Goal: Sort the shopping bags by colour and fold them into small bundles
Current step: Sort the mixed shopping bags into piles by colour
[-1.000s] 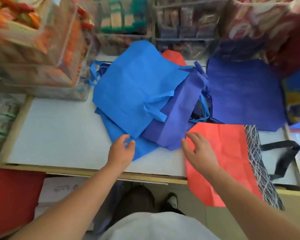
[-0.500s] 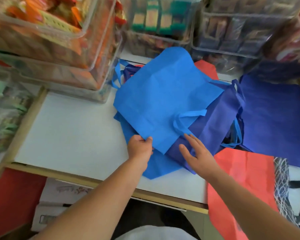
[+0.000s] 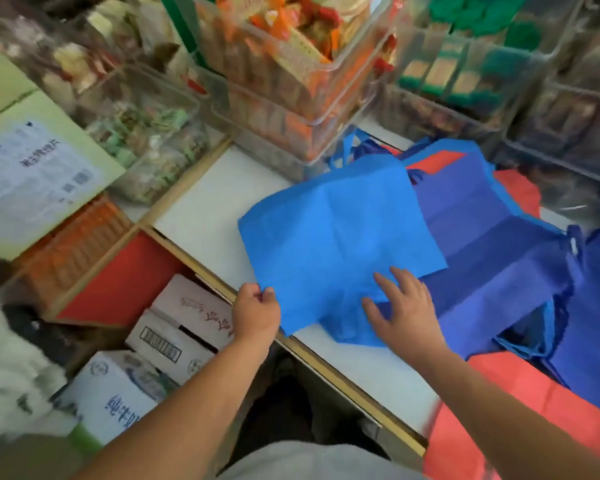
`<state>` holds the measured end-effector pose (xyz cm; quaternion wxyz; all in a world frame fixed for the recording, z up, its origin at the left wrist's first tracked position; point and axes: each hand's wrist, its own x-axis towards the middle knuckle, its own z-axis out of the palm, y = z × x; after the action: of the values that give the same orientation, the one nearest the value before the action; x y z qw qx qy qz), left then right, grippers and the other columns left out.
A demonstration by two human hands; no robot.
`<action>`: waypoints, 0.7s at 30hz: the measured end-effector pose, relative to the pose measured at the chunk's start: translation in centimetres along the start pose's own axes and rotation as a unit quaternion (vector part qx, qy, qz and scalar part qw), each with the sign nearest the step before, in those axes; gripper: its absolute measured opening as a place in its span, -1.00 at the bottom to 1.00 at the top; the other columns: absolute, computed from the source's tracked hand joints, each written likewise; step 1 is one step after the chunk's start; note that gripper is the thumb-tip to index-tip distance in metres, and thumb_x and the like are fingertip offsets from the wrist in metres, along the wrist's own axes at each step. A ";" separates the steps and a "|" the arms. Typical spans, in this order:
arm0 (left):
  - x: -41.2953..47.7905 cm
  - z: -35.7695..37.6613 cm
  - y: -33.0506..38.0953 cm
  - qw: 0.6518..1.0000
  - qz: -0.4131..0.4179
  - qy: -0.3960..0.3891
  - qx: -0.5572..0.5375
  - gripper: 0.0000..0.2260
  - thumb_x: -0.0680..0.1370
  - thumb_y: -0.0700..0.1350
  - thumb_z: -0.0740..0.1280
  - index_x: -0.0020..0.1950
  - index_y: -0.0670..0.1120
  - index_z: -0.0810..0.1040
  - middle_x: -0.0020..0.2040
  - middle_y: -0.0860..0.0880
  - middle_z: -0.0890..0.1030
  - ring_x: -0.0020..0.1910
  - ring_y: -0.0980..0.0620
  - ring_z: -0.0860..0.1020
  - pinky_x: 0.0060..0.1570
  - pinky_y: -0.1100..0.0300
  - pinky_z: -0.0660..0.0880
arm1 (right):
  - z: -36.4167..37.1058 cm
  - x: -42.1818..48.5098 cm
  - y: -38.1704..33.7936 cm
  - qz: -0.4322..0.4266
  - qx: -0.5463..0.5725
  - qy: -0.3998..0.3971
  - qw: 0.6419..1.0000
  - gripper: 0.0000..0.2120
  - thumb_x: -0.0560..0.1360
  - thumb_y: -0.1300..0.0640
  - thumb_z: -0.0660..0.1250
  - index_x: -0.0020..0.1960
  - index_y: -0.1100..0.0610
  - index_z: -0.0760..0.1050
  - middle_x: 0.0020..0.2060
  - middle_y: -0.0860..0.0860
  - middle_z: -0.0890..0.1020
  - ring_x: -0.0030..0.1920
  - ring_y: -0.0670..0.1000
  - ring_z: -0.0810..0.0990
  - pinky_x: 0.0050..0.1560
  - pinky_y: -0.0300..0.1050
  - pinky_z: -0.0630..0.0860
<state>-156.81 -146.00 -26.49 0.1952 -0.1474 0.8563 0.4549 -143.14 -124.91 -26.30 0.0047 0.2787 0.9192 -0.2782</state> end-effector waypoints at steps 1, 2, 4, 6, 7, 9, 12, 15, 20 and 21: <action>1.1 -1.4 -0.1 1.000 -0.003 0.006 0.015 -0.83 0.63 -0.08 0.30 -0.08 -0.16 0.46 -0.20 -0.10 0.54 -0.16 -0.15 0.55 -0.21 0.08 0.42 | 0.4 0.5 -1.2 -0.007 0.011 -0.022 1.000 -0.47 0.58 -0.21 0.24 0.40 0.10 0.53 0.45 0.18 0.44 0.48 0.25 0.36 0.46 0.22 0.32; 2.3 -2.9 0.0 0.999 -0.001 0.007 0.033 -0.81 0.62 -0.09 0.30 -0.14 -0.14 0.43 -0.25 -0.08 0.49 -0.19 -0.15 0.52 -0.26 0.09 0.38 | 0.8 1.0 -2.3 -0.002 0.028 -0.047 0.998 -0.49 0.60 -0.19 0.27 0.44 0.08 0.50 0.49 0.15 0.41 0.51 0.20 0.32 0.50 0.16 0.29; 4.9 -6.0 0.4 0.995 0.015 0.007 0.098 -0.72 0.61 -0.14 0.30 -0.28 -0.10 0.35 -0.36 -0.07 0.40 -0.25 -0.14 0.48 -0.36 0.12 0.26 | 1.4 1.8 -4.2 0.010 0.052 -0.076 0.996 -0.49 0.61 -0.14 0.31 0.50 0.02 0.44 0.55 0.10 0.32 0.56 0.13 0.25 0.53 0.08 0.25; 7.8 -9.1 1.4 0.985 0.043 0.020 0.167 -0.68 0.59 -0.15 0.31 -0.34 -0.13 0.34 -0.38 -0.17 0.42 -0.21 -0.24 0.55 -0.35 0.09 0.21 | 2.1 3.0 -5.7 0.020 0.057 -0.094 0.994 -0.47 0.61 -0.15 0.30 0.53 -0.04 0.38 0.59 0.08 0.24 0.58 0.11 0.20 0.54 0.06 0.23; 9.5 -10.5 2.3 0.980 0.052 0.032 0.187 -0.73 0.59 -0.14 0.32 -0.29 -0.15 0.42 -0.32 -0.19 0.48 -0.10 -0.26 0.60 -0.31 0.08 0.27 | 2.4 3.7 -6.3 0.029 0.056 -0.102 0.993 -0.46 0.61 -0.16 0.30 0.55 -0.07 0.36 0.60 0.09 0.21 0.59 0.12 0.18 0.55 0.06 0.22; 12.8 -12.7 3.7 0.970 0.067 0.050 0.230 -0.82 0.61 -0.09 0.31 0.08 -0.19 0.56 0.05 -0.22 0.60 0.16 -0.27 0.57 -0.05 0.02 0.46 | 3.4 5.0 -7.3 0.063 0.045 -0.118 0.990 -0.43 0.60 -0.19 0.30 0.57 -0.11 0.31 0.62 0.11 0.13 0.60 0.14 0.12 0.56 0.09 0.21; 15.2 -13.2 4.3 0.933 0.127 0.055 0.333 -0.49 0.58 0.02 0.37 0.48 -0.12 0.37 0.42 -0.18 0.40 0.37 -0.28 0.41 0.24 -0.14 0.45 | 5.5 6.1 -8.6 0.116 0.031 -0.119 0.986 -0.40 0.59 -0.21 0.30 0.58 -0.12 0.28 0.61 0.16 0.09 0.59 0.18 0.11 0.56 0.11 0.19; 14.7 -11.3 2.0 0.928 0.205 -0.052 0.306 -0.43 0.56 0.01 0.41 0.50 -0.17 0.38 0.44 -0.20 0.40 0.41 -0.27 0.39 0.38 -0.13 0.38 | 7.5 6.8 -10.7 0.180 0.096 -0.141 0.969 -0.37 0.58 -0.20 0.32 0.58 -0.09 0.26 0.52 0.12 0.23 0.52 0.17 0.28 0.47 0.08 0.35; 12.3 -9.8 -1.9 0.841 0.248 -0.171 0.449 -0.46 0.63 0.13 0.27 0.56 -0.03 0.29 0.64 -0.11 0.14 0.63 -0.17 0.03 0.58 -0.27 -0.07 | 10.4 7.7 -14.2 0.196 0.177 -0.123 0.956 -0.41 0.61 -0.04 0.35 0.57 0.09 0.28 0.53 0.08 0.27 0.52 0.05 0.29 0.37 -0.22 0.24; 12.1 -9.9 -1.8 0.822 0.267 -0.159 0.476 -0.47 0.65 0.15 0.22 0.57 -0.01 0.27 0.66 -0.08 0.09 0.65 -0.16 -0.05 0.56 -0.29 -0.17 | 10.8 8.0 -15.2 0.204 0.190 -0.125 0.952 -0.43 0.61 -0.02 0.35 0.55 0.09 0.30 0.50 0.08 0.27 0.49 0.06 0.31 0.31 -0.25 0.23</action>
<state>-168.68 -156.19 -28.43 0.2455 0.2730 0.9292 0.0417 -159.32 -136.81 -29.02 0.1233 0.4189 0.7647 -0.4738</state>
